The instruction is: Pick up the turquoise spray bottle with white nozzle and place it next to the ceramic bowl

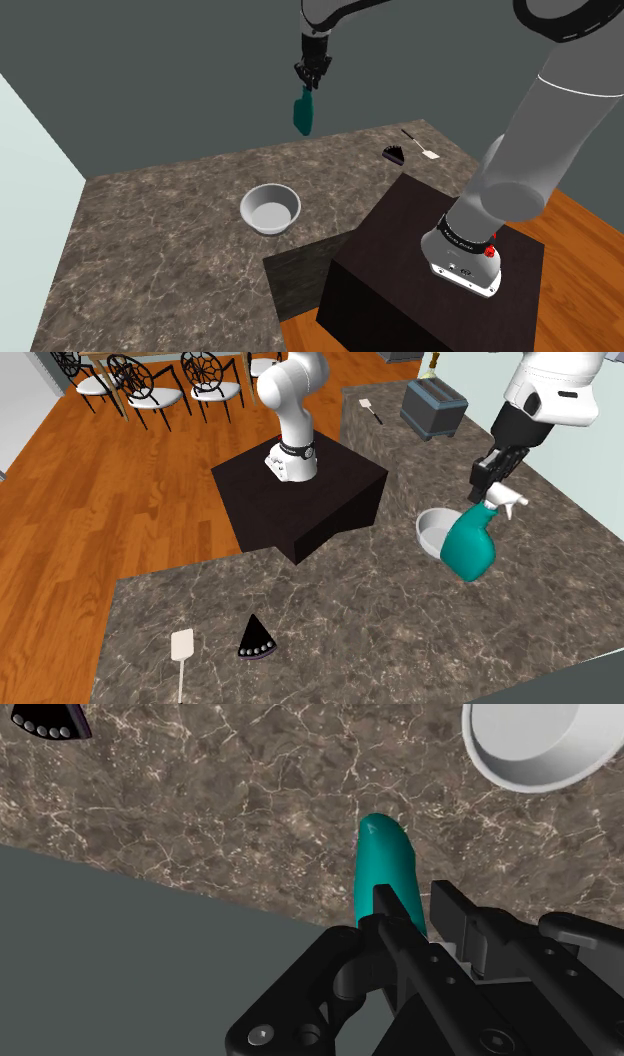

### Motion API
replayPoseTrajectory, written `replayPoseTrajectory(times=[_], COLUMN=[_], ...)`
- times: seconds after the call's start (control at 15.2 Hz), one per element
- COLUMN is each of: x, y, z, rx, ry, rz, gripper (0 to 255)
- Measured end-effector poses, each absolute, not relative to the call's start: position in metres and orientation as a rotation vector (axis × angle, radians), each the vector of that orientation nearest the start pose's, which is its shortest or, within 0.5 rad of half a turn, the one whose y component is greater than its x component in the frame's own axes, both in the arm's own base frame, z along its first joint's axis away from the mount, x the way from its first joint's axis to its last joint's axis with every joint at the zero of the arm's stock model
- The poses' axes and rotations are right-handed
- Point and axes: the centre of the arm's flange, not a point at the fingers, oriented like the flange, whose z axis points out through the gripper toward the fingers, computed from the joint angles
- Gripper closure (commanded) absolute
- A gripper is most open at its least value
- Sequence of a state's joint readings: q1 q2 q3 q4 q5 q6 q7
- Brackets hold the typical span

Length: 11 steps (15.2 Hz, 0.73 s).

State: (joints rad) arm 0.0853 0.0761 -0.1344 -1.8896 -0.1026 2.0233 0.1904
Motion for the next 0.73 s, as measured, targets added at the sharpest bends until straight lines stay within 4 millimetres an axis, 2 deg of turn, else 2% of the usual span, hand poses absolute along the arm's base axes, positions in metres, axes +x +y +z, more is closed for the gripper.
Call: replayPoseTrajectory(times=[0.73], x=[0.629], y=[0.102], z=[0.435], rx=[-3.224], ry=[0.318], rz=[-0.106], gripper=[255])
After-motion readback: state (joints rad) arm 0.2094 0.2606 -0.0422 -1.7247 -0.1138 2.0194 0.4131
